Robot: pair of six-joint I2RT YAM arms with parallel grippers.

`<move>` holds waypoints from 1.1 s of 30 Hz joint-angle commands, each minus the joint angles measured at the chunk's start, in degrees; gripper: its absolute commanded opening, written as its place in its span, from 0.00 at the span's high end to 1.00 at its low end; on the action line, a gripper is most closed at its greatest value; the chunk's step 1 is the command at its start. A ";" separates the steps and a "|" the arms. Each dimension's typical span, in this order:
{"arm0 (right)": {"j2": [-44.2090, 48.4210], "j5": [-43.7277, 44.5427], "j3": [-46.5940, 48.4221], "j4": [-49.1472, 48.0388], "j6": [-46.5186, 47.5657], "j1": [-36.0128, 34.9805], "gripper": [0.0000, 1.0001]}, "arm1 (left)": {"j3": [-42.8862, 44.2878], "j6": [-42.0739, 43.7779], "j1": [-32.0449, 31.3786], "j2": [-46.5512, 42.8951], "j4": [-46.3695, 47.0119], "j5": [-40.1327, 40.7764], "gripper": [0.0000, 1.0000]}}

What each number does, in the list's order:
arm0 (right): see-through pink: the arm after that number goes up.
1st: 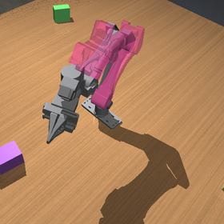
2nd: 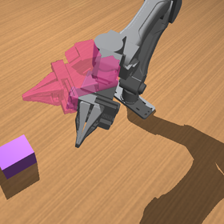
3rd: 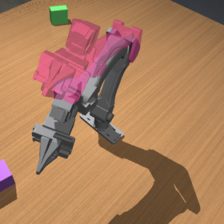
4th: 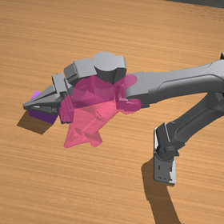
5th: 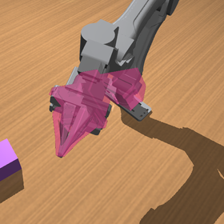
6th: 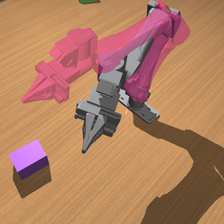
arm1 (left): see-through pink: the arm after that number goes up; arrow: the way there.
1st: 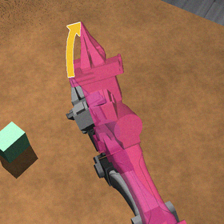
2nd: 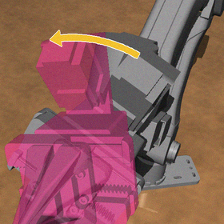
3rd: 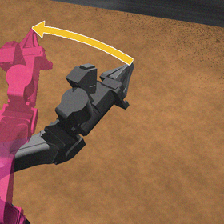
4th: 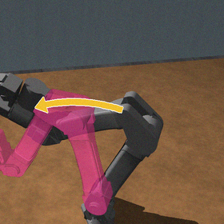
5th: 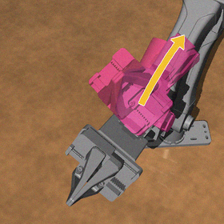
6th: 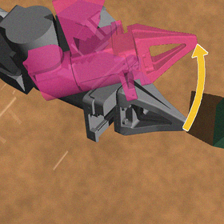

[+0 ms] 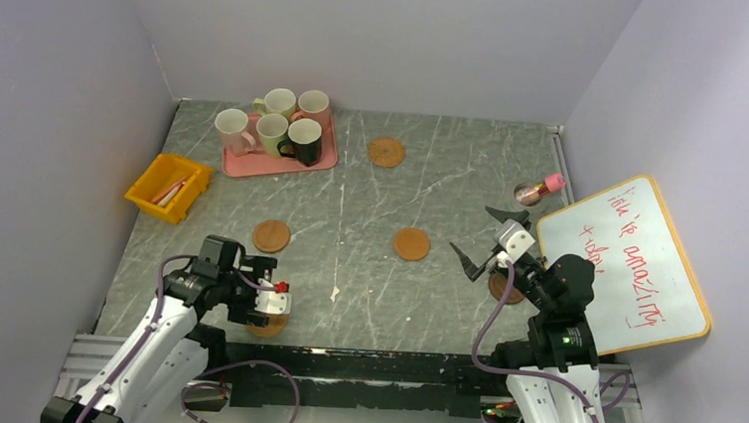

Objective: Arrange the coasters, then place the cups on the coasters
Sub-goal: Move the coaster to the center of the board.

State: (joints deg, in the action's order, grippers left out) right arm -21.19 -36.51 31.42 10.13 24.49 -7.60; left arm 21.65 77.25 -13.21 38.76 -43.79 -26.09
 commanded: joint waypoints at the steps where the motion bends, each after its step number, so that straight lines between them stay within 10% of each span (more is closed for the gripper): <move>1: -0.43 -0.84 -0.23 -1.34 0.95 -0.23 0.00 | -0.92 1.95 -0.15 -0.04 2.45 -1.61 0.04; 33: -0.70 -0.92 -0.47 -1.34 1.40 -0.25 0.00 | -5.23 -7.22 -2.54 6.03 20.67 -0.83 0.04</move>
State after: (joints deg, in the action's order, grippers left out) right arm -21.69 -36.51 31.35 10.26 25.04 -7.60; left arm 18.11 74.15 -15.05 43.00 -27.75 -27.16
